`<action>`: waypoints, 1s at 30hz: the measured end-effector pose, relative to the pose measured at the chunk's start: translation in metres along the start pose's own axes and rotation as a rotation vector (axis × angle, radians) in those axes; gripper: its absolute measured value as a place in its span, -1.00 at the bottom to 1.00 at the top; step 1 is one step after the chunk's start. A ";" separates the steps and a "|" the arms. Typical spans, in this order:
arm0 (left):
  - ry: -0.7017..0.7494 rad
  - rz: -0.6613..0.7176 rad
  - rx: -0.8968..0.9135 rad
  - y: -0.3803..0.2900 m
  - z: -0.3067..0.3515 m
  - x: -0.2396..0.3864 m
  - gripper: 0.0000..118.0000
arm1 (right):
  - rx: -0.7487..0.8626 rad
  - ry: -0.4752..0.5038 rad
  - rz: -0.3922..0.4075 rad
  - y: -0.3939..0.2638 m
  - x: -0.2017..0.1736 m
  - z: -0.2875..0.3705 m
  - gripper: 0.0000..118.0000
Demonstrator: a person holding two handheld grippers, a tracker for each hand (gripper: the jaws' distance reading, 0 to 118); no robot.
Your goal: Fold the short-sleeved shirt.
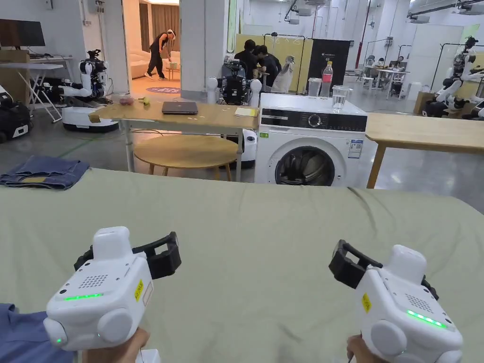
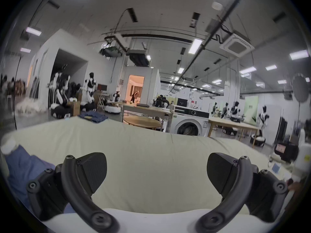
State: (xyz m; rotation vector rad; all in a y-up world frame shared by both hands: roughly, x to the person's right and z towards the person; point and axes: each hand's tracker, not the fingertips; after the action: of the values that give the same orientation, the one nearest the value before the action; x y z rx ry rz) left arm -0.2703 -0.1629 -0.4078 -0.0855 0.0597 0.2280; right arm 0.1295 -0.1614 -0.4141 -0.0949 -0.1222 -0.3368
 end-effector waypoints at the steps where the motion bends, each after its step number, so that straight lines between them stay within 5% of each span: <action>1: 0.026 -0.043 0.006 0.000 0.000 0.003 0.98 | 0.005 -0.002 0.018 0.001 0.000 -0.001 1.00; 2: 0.050 -0.110 0.006 0.001 0.000 0.007 0.98 | 0.013 -0.010 0.037 0.002 -0.002 -0.002 1.00; 4: 0.064 -0.344 0.009 0.001 0.001 0.023 0.98 | 0.052 -0.003 0.219 0.002 -0.011 -0.002 1.00; 10: 0.165 -1.139 -0.020 -0.020 -0.006 0.061 0.98 | 0.193 -0.036 1.179 -0.033 -0.051 -0.006 1.00; 13: 0.158 -1.343 -0.016 -0.030 -0.002 0.066 0.98 | 0.252 -0.029 1.454 -0.050 -0.052 -0.006 1.00; 16: 0.136 -1.347 -0.016 -0.029 0.003 0.064 0.98 | 0.315 -0.015 1.581 -0.059 -0.050 -0.002 1.00; 18: 0.117 -1.241 -0.039 -0.025 0.004 0.063 0.98 | 0.306 -0.018 1.558 -0.060 -0.052 0.000 1.00; 20: 0.100 -1.049 -0.065 -0.017 -0.001 0.055 0.98 | 0.266 -0.017 1.453 -0.056 -0.053 0.001 1.00; 26: 0.007 -0.306 -0.061 0.004 0.005 0.027 0.98 | 0.048 -0.002 0.816 -0.032 -0.048 -0.003 1.00; 28: 0.005 -0.149 -0.029 -0.003 -0.001 0.011 0.98 | 0.002 0.015 0.587 -0.027 -0.040 -0.004 1.00; 30: 0.019 -0.076 0.005 -0.003 -0.001 0.005 0.98 | -0.002 0.005 0.448 -0.024 -0.033 -0.003 1.00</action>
State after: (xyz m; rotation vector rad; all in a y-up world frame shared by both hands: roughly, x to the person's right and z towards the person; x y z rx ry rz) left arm -0.2649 -0.1652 -0.4092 -0.0847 0.0762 0.1515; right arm 0.0903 -0.1738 -0.4197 -0.1203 -0.0928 0.1101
